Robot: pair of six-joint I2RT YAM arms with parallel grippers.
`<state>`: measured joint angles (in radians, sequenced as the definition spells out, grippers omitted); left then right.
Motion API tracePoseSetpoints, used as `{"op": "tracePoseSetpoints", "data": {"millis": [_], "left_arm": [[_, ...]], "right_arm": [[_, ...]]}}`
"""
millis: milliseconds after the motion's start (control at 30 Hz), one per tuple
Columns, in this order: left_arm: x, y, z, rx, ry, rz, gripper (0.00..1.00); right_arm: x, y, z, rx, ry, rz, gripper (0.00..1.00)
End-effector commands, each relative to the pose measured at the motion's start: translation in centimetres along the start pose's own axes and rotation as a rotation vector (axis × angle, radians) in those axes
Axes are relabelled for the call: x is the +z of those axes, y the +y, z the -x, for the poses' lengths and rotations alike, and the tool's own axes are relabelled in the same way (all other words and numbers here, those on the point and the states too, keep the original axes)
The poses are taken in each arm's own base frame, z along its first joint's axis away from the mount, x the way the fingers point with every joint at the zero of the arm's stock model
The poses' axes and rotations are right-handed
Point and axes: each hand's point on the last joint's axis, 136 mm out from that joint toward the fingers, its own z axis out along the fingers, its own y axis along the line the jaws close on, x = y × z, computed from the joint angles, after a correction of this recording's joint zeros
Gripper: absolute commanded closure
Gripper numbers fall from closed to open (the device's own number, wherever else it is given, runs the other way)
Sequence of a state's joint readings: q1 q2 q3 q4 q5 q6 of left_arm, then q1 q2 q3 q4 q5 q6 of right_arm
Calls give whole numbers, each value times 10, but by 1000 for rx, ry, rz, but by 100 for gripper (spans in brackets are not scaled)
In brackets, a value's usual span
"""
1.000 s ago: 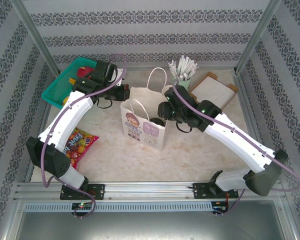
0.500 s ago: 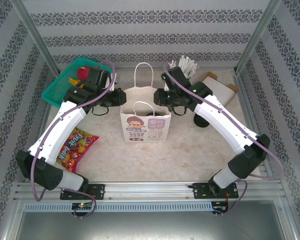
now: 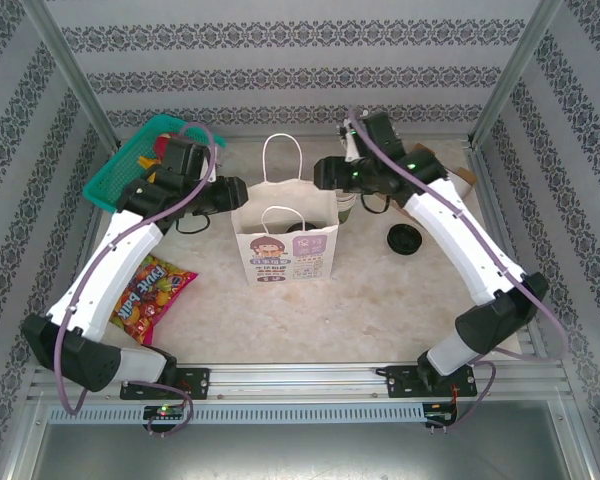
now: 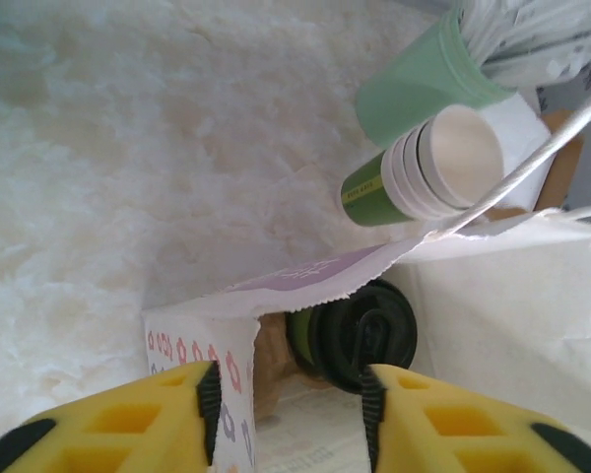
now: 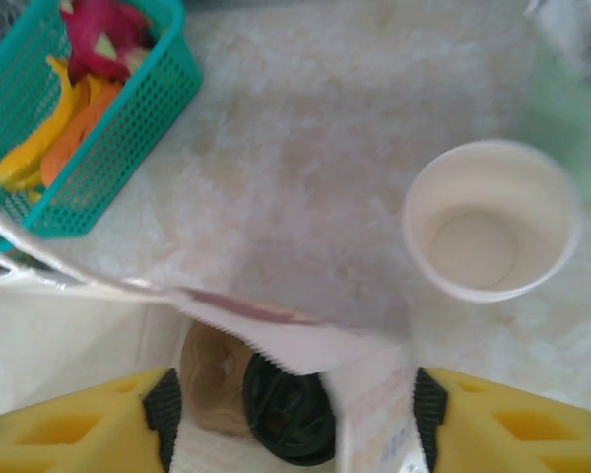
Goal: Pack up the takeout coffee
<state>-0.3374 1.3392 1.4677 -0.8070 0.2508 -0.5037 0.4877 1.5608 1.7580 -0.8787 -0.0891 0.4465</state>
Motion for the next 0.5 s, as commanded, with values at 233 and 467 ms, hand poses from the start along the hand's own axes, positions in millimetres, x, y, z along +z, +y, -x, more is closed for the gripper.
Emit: {"op": "tracePoseSetpoints", "data": {"millis": [233, 467], "left_arm": [[-44, 26, 37, -26, -354, 90, 9], [-39, 42, 37, -90, -400, 130, 0]], "right_arm": [[10, -69, 41, 99, -68, -11, 33], [63, -62, 47, 84, -9, -59, 34]]}}
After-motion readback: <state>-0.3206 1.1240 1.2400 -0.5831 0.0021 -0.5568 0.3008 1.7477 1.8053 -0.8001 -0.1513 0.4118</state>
